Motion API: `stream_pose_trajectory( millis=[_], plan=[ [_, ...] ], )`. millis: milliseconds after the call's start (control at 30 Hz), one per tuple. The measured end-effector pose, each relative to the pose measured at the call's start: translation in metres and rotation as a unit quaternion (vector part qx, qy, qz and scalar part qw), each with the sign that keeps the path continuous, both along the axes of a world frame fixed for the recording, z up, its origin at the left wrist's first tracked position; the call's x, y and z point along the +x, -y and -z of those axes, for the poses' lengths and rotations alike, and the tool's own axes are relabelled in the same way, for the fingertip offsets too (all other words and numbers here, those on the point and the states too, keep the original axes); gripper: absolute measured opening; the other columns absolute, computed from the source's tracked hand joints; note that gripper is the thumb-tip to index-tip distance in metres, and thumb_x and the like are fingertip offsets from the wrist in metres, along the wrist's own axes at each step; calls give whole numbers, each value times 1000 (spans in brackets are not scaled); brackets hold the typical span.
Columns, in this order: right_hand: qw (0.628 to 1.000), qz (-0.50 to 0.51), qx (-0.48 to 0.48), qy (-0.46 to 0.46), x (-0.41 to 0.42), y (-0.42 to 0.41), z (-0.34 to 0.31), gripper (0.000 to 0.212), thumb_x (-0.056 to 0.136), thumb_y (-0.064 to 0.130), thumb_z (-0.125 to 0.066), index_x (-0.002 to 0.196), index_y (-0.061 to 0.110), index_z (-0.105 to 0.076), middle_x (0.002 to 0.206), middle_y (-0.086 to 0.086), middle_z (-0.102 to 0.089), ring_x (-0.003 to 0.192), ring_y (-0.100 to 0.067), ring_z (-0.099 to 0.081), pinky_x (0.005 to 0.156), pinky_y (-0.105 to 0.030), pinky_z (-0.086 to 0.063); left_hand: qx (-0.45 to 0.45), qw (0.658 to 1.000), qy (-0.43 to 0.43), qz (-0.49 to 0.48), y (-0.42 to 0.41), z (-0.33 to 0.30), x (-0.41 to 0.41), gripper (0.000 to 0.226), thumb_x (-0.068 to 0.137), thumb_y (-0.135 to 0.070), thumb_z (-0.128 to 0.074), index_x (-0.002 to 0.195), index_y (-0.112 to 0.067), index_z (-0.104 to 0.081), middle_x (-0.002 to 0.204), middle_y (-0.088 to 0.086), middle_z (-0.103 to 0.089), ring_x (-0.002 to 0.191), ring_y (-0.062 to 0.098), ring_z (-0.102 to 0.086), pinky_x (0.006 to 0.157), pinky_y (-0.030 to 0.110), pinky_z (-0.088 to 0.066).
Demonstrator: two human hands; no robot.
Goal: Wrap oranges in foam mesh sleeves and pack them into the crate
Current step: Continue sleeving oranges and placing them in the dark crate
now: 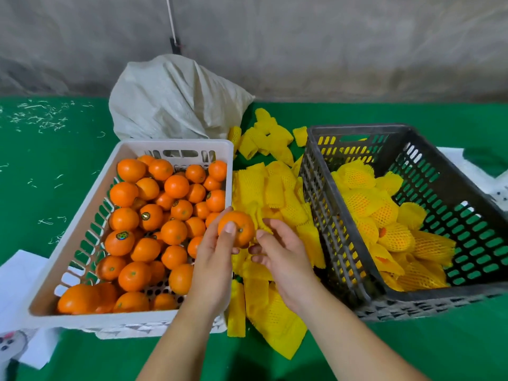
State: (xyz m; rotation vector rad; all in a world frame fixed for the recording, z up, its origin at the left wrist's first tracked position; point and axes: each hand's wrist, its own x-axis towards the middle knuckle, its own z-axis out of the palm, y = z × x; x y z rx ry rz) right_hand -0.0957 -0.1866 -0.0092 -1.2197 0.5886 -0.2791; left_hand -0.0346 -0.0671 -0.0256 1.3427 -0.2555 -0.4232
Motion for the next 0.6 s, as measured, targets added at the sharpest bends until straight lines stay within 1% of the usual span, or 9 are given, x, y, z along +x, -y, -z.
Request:
stream_pose_trajectory(
  millis=[67,167,200,267,300,400,467,533,600],
  plan=[
    [999,33,-23,-37,-7,1,-3,14,98,27,-65,107,37,-68,101,0,-75,86,-16,-68,74,-33,-57,-3,1000,11,-7,2,5,-4,63,90,-70,-61,146,-40,-56,140,-6,-66,130,15,-62,110,46,-47],
    [992,78,-76,-71,-16,6,-2,14,96,34,-68,108,39,-63,120,1,-63,101,-16,-65,87,-35,-57,-29,999,-16,11,4,3,-6,71,83,-78,-66,142,-39,-60,134,0,-69,116,19,-67,98,42,-52],
    [986,94,-116,-77,-18,8,-2,13,95,34,-70,106,36,-63,121,-1,-58,101,-14,-62,86,-29,-55,-45,998,-23,28,6,4,-11,73,83,-76,-69,142,-34,-61,134,4,-69,116,22,-67,95,40,-54],
    [968,135,-197,-78,-20,11,-3,13,94,28,-72,98,32,-60,113,0,-53,91,-7,-56,74,-13,-45,-76,994,-31,72,6,7,-22,74,83,-69,-75,141,-24,-64,141,10,-65,124,27,-65,95,38,-56],
    [957,149,-237,-72,-21,12,-2,16,93,24,-73,96,27,-58,108,-2,-53,87,-9,-54,71,-12,-43,-78,992,-37,95,6,7,-26,76,81,-67,-79,140,-21,-66,146,10,-61,130,28,-62,98,38,-56],
    [939,135,-311,-63,-24,13,0,17,94,19,-71,96,21,-55,103,-2,-57,88,-15,-55,75,-22,-47,-59,983,-53,168,3,9,-28,86,71,-66,-86,138,-15,-67,159,6,-49,142,26,-53,101,41,-54],
    [941,104,-317,-53,-28,14,0,12,96,19,-70,99,25,-59,105,1,-62,96,-15,-60,82,-29,-51,-68,977,-71,192,1,5,-27,87,72,-64,-86,138,-11,-67,152,8,-55,130,23,-61,92,35,-56],
    [941,86,-327,-36,-32,14,-2,11,97,18,-69,105,25,-66,108,4,-65,102,-12,-62,87,-29,-53,-81,977,-71,185,3,2,-28,79,76,-62,-85,134,-11,-70,137,10,-67,113,21,-69,84,32,-58],
    [937,86,-337,-19,-35,17,-5,12,96,15,-70,105,22,-71,108,6,-66,102,-5,-62,89,-26,-52,-93,980,-77,158,4,1,-27,72,77,-60,-86,130,-14,-73,132,12,-71,113,23,-71,85,32,-59]
  ],
)
